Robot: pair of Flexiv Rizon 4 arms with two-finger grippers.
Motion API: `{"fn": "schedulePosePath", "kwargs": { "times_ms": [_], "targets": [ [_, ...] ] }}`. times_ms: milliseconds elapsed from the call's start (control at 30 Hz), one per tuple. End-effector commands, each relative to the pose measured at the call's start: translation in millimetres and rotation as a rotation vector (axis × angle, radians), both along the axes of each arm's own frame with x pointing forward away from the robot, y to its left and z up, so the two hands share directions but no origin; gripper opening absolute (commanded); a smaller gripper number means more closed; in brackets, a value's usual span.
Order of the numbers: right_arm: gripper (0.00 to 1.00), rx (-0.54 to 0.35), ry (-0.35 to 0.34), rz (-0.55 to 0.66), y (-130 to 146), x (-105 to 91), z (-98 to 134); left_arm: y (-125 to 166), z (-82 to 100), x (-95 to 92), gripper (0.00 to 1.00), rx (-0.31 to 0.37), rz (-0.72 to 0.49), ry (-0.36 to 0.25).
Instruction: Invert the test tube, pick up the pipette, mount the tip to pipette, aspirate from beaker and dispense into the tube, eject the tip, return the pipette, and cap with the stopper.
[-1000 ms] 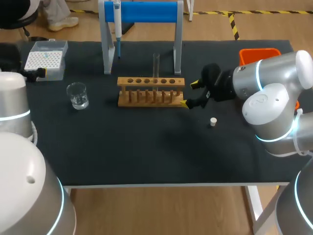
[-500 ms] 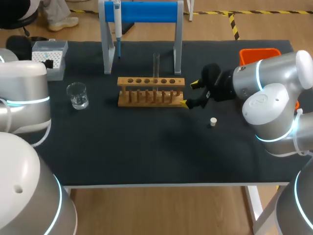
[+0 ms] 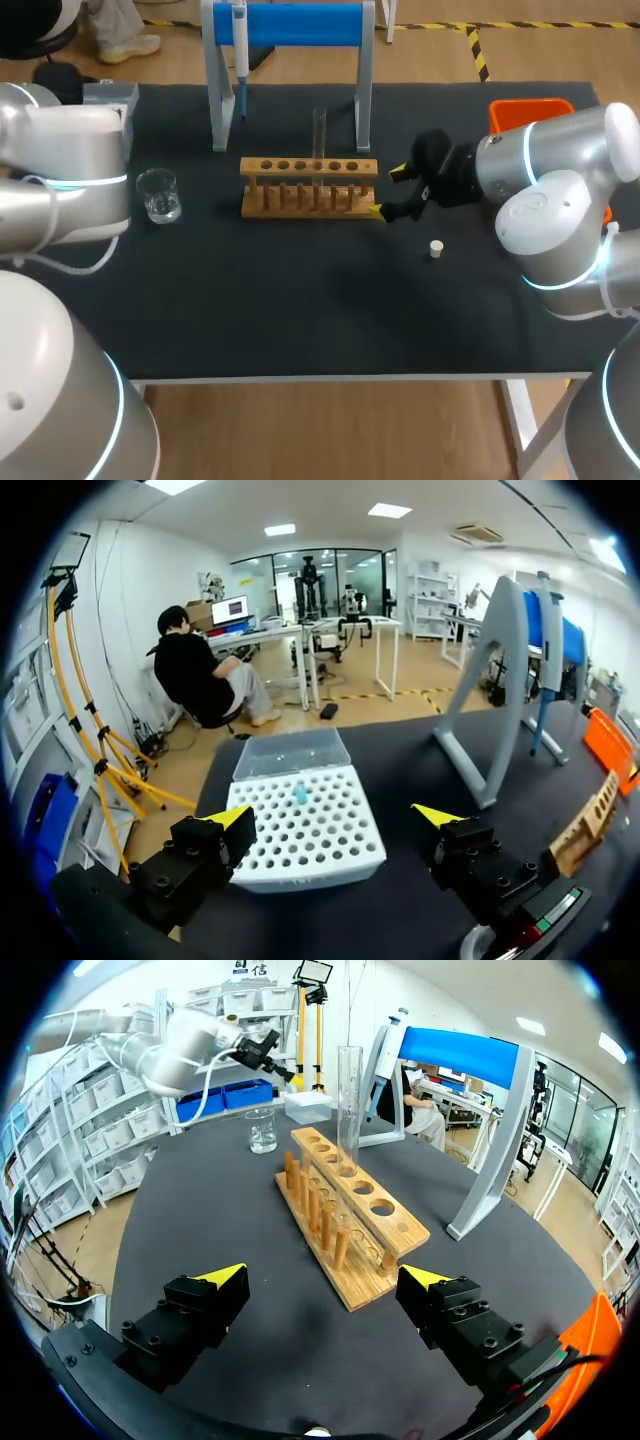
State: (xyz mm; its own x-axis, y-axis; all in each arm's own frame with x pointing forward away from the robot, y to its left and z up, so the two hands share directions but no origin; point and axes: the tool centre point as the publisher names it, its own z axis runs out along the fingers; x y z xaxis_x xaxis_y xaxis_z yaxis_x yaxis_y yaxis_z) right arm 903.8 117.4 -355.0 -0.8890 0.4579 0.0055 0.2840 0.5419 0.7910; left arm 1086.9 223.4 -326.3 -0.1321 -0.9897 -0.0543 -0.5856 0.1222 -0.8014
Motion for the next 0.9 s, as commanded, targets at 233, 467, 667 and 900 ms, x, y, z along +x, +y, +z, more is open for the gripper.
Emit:
{"fn": "schedulePosePath", "kwargs": {
  "times_ms": [233, 467, 667, 900],
  "targets": [
    [1.00, 0.002, 0.000, 0.002, -1, -0.1, 0, 1, -19.0, 33.6, 0.60, 0.012, 0.022, 0.012],
    [1.00, 0.002, 0.000, 0.002, -1, -0.1, 0, 6, -21.9, 39.6, 0.49, 0.003, 0.047, 0.015],
    [1.00, 0.002, 0.000, 0.002, -1, -0.1, 0, 10, -25.0, 44.2, 0.48, -0.004, 0.068, 0.015],
    [1.00, 0.002, 0.000, 0.002, -1, -0.1, 0, 16, -27.9, 48.0, 0.47, -0.019, 0.103, 0.012]
  ]
}}
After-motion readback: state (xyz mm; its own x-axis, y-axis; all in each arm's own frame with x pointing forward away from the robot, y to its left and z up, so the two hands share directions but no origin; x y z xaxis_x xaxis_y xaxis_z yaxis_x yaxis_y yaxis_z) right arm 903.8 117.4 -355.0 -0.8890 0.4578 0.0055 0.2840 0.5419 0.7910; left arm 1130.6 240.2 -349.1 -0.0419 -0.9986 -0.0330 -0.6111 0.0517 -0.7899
